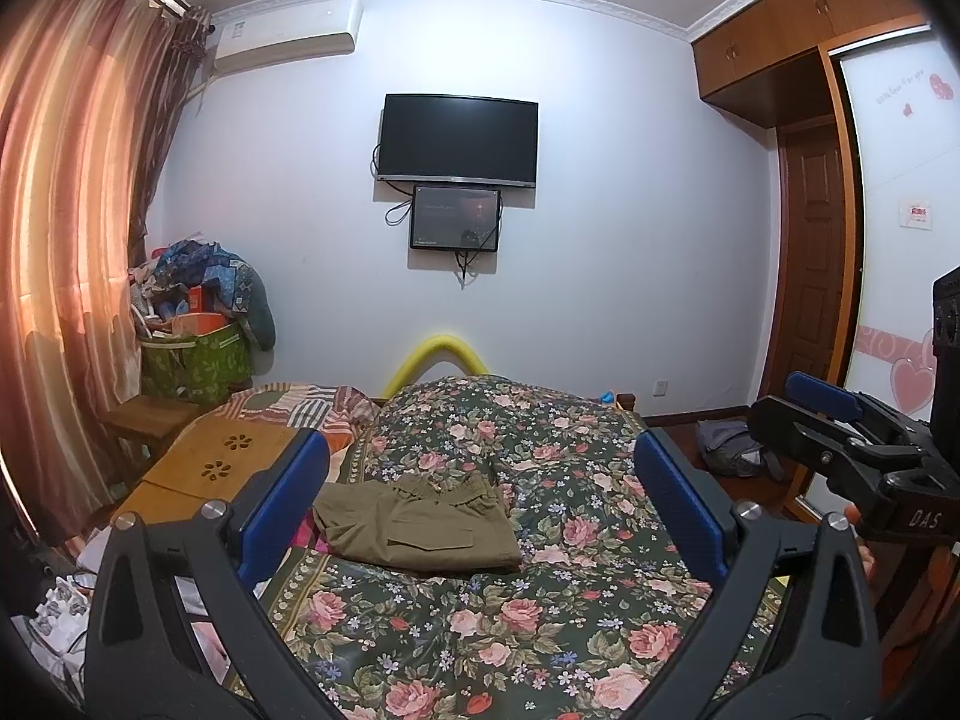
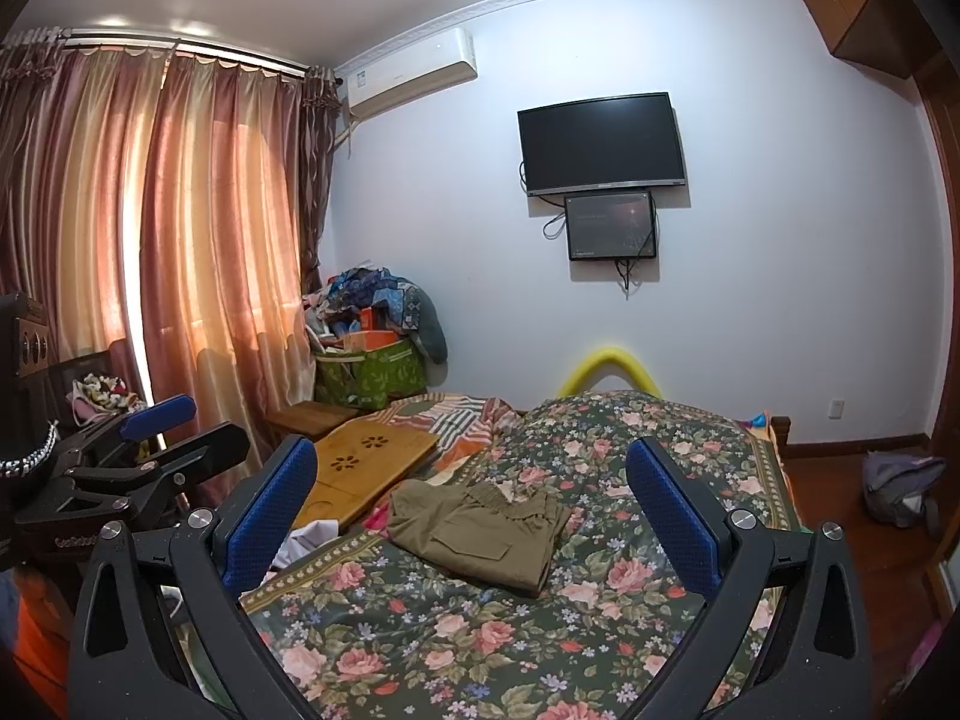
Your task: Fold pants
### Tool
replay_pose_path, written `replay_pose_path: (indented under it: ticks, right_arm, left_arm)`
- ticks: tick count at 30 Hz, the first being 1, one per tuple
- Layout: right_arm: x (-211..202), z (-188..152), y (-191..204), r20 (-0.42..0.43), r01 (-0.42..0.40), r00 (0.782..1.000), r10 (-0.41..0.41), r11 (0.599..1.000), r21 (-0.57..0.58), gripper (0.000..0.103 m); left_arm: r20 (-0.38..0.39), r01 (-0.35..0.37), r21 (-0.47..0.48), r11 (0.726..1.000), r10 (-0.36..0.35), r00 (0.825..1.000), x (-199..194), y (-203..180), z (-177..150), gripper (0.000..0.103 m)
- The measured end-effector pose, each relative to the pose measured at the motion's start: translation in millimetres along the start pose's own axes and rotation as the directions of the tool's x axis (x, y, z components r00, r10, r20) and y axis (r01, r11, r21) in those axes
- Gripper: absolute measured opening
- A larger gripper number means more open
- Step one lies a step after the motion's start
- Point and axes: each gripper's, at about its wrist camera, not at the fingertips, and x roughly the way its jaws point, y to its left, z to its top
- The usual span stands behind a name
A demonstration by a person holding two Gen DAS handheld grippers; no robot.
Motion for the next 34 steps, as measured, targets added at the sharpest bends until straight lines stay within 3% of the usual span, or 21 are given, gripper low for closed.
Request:
replay_pose_path:
  ticks: [34]
  right_arm:
    - [3.5,-0.3,-1.0,-0.011,-0.001,1.000,0.001,1.000,0.004,0.103]
  left_arm:
    - [-0.028,0.027,-0.020,0.999,-0.027,0.999,4.7,4.8,-4.5,0.103]
